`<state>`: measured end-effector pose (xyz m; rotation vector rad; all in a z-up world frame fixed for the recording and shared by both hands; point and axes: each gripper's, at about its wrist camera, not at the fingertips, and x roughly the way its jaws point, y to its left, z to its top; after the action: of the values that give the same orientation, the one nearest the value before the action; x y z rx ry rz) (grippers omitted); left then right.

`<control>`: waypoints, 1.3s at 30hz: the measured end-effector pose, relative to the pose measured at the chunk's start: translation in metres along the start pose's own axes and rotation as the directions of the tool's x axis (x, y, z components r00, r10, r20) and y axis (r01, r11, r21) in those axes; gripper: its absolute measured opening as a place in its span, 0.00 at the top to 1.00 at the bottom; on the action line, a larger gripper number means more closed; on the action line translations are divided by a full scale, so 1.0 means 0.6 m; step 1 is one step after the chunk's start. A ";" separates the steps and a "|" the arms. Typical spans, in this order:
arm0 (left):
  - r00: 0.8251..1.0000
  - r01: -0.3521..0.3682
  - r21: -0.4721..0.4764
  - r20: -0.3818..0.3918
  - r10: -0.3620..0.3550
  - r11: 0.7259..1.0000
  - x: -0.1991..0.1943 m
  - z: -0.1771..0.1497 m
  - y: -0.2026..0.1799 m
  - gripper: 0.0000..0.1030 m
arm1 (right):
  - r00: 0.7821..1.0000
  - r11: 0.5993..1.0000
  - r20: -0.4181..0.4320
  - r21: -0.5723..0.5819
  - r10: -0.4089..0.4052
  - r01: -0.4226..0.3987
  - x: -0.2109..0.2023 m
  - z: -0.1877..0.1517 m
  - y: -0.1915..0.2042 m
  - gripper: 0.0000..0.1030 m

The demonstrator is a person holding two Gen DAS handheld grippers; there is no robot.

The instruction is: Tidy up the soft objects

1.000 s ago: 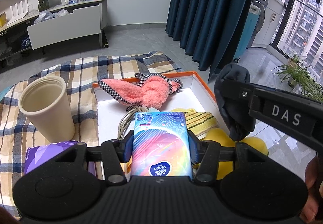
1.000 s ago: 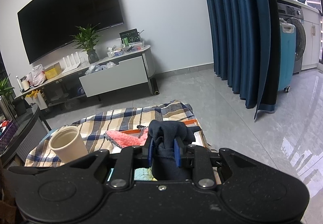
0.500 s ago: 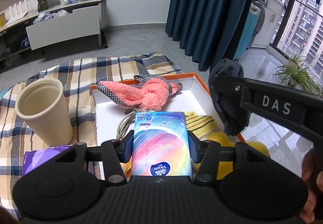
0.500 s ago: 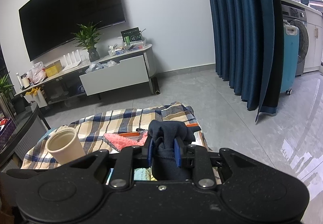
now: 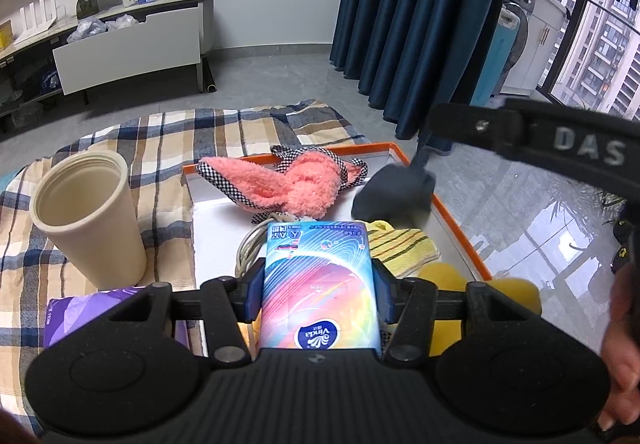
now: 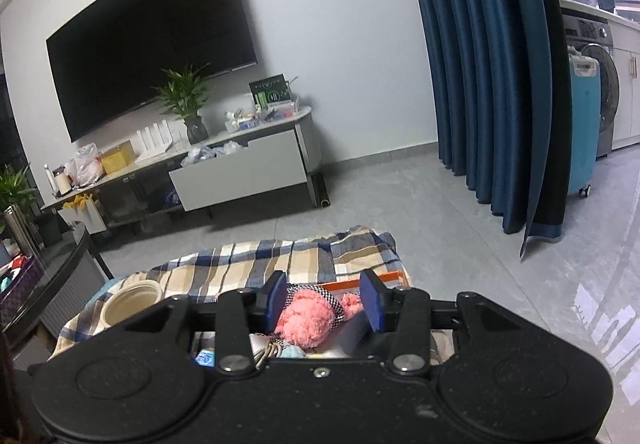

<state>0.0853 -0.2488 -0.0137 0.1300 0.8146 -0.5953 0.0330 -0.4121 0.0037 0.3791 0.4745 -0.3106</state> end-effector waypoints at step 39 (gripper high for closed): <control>0.987 -0.160 -0.034 0.002 0.160 0.987 -0.117 -0.088 -0.024 0.00 | 0.997 0.997 -0.018 -0.017 -0.074 0.074 -0.189 -0.075 -0.002 0.32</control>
<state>0.0060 -0.2118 0.0020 0.1613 0.8006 -0.4300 -0.0804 -0.3714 0.0228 0.3495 0.5098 -0.3752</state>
